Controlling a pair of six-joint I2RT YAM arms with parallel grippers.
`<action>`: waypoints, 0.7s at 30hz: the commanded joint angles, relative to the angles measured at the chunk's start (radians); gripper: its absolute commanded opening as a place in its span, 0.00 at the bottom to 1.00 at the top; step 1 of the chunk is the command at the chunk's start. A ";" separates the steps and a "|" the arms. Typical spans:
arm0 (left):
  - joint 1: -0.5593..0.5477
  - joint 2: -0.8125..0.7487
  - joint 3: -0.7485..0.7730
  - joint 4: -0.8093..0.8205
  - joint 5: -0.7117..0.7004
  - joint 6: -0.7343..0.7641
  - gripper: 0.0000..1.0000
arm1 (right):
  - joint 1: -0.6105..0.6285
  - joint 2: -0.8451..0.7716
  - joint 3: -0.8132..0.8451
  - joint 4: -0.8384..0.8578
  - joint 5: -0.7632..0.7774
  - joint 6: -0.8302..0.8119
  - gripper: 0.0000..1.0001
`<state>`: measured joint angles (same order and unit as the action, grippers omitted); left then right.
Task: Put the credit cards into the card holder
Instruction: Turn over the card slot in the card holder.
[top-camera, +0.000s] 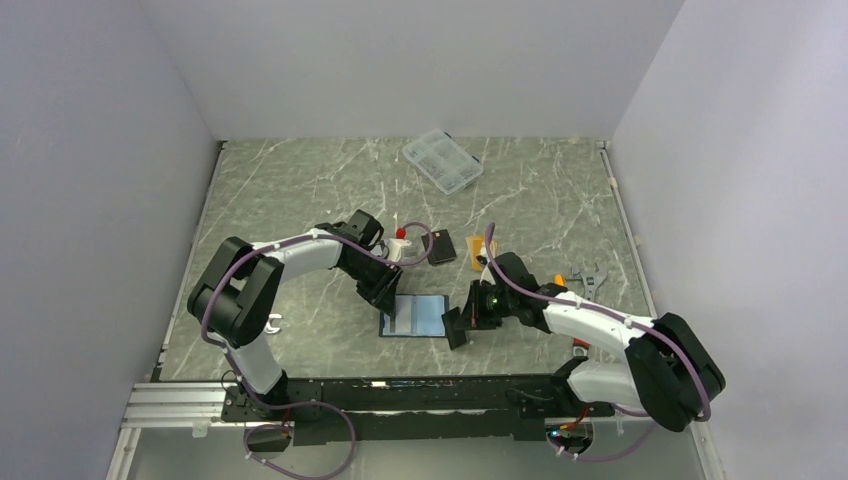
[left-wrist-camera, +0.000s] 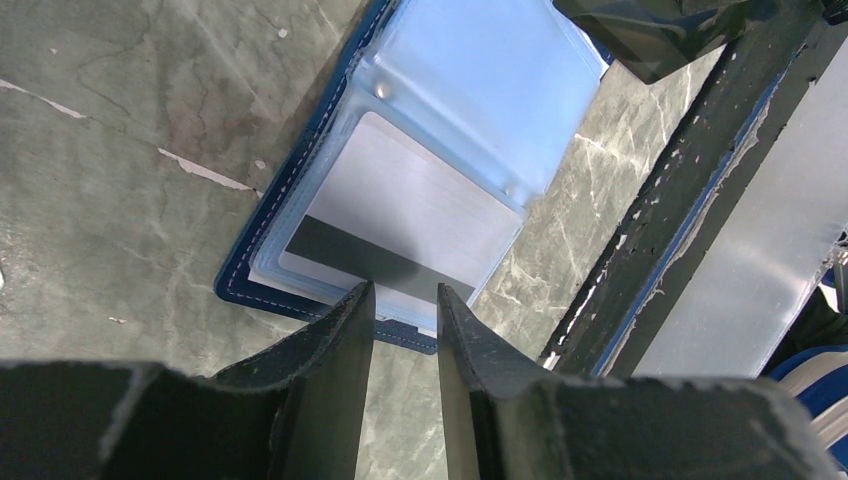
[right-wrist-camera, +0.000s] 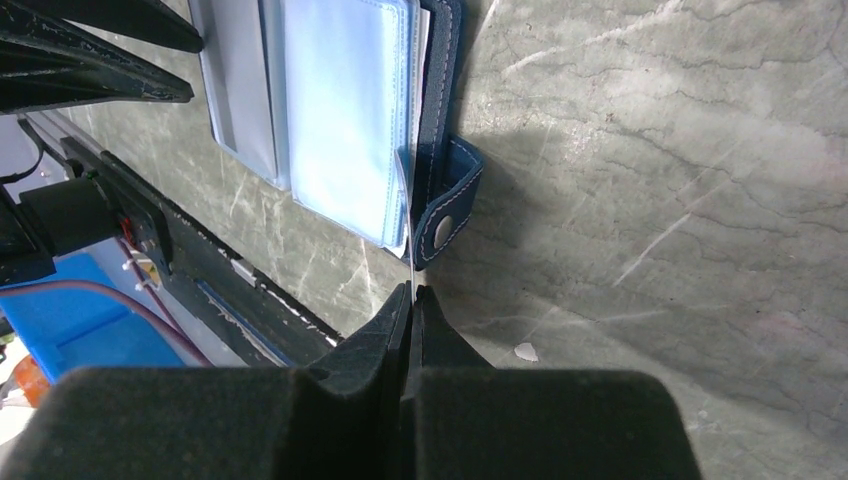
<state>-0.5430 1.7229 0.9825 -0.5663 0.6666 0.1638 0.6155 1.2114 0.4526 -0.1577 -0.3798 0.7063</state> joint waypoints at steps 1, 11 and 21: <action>-0.004 -0.037 0.035 -0.011 0.036 0.017 0.34 | -0.004 -0.021 -0.018 -0.013 0.002 -0.004 0.00; -0.004 -0.038 0.036 -0.013 0.040 0.019 0.34 | -0.002 0.016 -0.011 0.041 -0.021 0.011 0.00; -0.003 -0.038 0.036 -0.015 0.041 0.023 0.34 | 0.003 0.051 -0.002 0.094 -0.044 0.024 0.00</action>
<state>-0.5430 1.7229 0.9825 -0.5667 0.6765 0.1642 0.6159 1.2514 0.4465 -0.0959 -0.4248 0.7227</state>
